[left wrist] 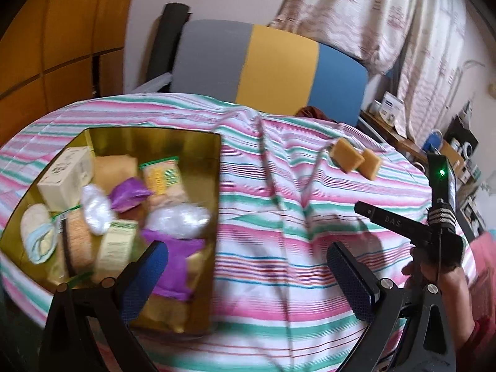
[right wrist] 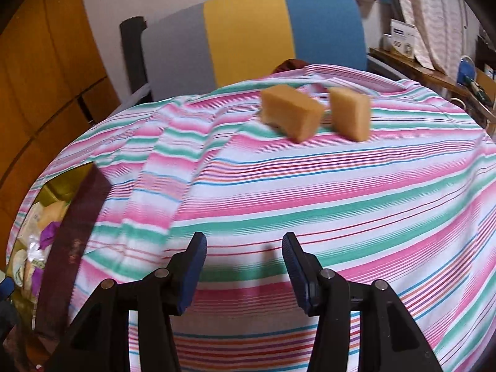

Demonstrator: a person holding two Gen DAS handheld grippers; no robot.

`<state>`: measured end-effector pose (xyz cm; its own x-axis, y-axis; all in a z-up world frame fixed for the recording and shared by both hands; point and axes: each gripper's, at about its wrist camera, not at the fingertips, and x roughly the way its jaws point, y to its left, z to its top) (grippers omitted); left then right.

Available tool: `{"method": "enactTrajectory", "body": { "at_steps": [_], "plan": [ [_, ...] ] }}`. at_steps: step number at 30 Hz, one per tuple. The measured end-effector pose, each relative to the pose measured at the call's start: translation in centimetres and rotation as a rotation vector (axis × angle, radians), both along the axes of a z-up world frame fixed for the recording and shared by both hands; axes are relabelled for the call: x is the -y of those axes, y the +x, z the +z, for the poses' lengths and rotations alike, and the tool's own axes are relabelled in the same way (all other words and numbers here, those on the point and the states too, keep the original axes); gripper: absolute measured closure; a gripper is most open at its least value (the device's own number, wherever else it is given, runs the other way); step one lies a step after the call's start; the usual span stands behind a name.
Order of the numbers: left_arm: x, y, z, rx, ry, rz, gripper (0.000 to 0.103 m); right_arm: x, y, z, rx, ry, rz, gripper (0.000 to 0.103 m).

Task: Organize objects
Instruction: 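Withdraw both grippers from the tray toward the two yellow sponge blocks, then grasp a yellow sponge block with the right gripper while the left grasps the other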

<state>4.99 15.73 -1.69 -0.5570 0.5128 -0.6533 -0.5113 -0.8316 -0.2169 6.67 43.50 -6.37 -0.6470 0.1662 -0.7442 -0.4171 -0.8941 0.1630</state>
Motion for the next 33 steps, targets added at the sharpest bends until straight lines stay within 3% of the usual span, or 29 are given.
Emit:
{"method": "enactTrajectory", "body": {
  "at_steps": [5,13,18,24,29,33],
  "plan": [
    [-3.3,0.0,-0.7,0.025,-0.033,-0.052,0.000,-3.6,0.5,-0.2,-0.027,0.006,-0.031,0.032],
    [-5.8,0.5,-2.0,0.057,-0.066,-0.099,0.000,-11.4,-1.4,0.6,-0.060,0.062,-0.119,0.031],
    [-6.4,0.4,-2.4,0.069,-0.077,-0.098,0.000,-15.2,-4.5,1.6,-0.076,0.142,-0.144,0.030],
    [-6.9,-0.3,-2.6,0.070,-0.105,-0.088,0.000,-17.8,-8.8,0.5,-0.011,0.157,-0.137,0.030],
    [-7.2,-1.2,-2.5,0.073,-0.099,-0.074,0.000,-18.3,-9.5,-0.5,-0.029,0.088,-0.100,0.047],
    [-9.0,-1.6,-1.6,0.029,-0.094,-0.093,0.000,-17.5,-8.1,-0.5,-0.075,0.083,-0.104,0.058]
  ]
}}
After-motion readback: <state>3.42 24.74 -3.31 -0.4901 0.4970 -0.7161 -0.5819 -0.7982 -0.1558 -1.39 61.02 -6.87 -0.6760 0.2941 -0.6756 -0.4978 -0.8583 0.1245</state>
